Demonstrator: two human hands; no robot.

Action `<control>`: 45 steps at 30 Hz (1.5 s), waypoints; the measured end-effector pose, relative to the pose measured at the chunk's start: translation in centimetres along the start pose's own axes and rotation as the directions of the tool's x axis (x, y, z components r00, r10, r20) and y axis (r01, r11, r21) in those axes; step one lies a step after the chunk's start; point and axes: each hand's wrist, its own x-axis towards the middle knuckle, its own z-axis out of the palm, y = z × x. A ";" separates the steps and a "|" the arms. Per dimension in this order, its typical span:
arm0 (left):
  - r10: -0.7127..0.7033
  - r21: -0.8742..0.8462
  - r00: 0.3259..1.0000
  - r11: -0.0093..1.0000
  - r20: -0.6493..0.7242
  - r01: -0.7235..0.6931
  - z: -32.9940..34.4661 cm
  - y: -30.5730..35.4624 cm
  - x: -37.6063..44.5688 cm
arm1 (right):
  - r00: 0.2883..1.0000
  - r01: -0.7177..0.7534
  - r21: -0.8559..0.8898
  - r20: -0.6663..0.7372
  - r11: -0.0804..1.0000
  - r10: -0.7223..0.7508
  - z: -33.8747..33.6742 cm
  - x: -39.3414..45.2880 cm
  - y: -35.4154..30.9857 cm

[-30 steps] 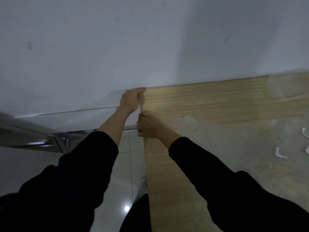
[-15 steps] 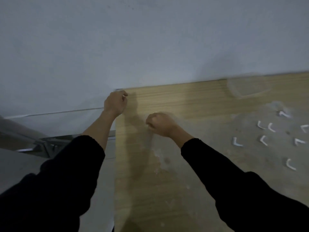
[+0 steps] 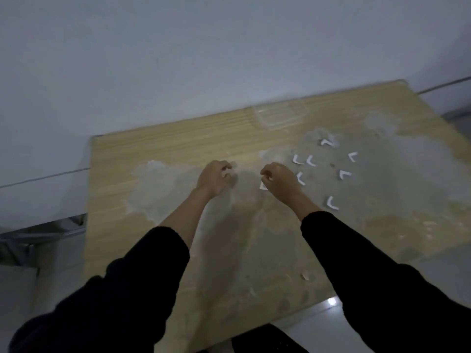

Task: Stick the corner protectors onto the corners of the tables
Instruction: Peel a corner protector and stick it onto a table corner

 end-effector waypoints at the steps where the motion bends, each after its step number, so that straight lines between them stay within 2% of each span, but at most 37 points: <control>1: -0.002 -0.018 1.000 1.000 0.005 0.002 0.9 1.1 0.0 | 0.999 -0.034 0.032 -0.008 0.999 0.034 -0.2 -0.5 0.8; 5: -0.107 -0.121 0.992 0.988 -0.062 0.099 5.0 4.8 0.2 | 0.986 -0.165 0.126 0.008 0.978 0.165 -0.3 -3.0 4.4; 9: -0.188 -0.181 0.976 0.969 -0.112 0.166 7.4 6.2 -0.1 | 0.960 -0.256 0.264 -0.040 0.930 0.275 0.9 -5.4 6.5; 13: -0.217 -0.142 0.961 0.971 -0.173 0.194 9.1 6.0 0.3 | 0.947 -0.278 0.319 -0.066 0.906 0.314 1.3 -6.1 6.8; 18: -0.290 -0.054 0.931 0.957 -0.221 0.286 10.2 8.4 -0.7 | 0.945 -0.297 0.332 -0.031 0.895 0.325 1.5 -6.3 7.0; 21: -0.278 -0.089 0.933 0.960 -0.228 0.264 10.8 8.3 -0.7 | 0.948 -0.289 0.338 -0.029 0.896 0.317 1.6 -6.3 7.3; 24: -0.183 -0.108 0.956 0.981 -0.231 0.162 11.2 8.1 -0.9 | 0.948 -0.281 0.362 -0.037 0.889 0.315 1.5 -6.5 7.5; 29: -0.077 -0.253 0.978 0.967 -0.191 0.027 10.6 8.4 -1.5 | 0.940 -0.267 0.484 -0.059 0.834 0.335 1.1 -6.5 7.1; 34: -0.150 -0.457 0.983 0.885 -0.104 0.087 9.6 10.0 -1.0 | 0.927 -0.231 0.617 -0.095 0.752 0.362 0.3 -5.7 5.6; 37: -0.156 -0.506 0.986 0.855 -0.051 0.109 9.2 10.9 -1.1 | 0.917 -0.206 0.644 -0.137 0.737 0.376 0.2 -4.9 5.1; 40: -0.171 -0.528 0.984 0.841 -0.054 0.117 9.2 11.0 -1.0 | 0.891 -0.205 0.657 -0.181 0.725 0.416 0.1 -4.5 4.8; 45: -0.182 -0.551 0.983 0.823 -0.034 0.133 9.4 11.0 -0.9 | 0.861 -0.256 0.595 -0.217 0.762 0.460 0.3 -4.1 5.0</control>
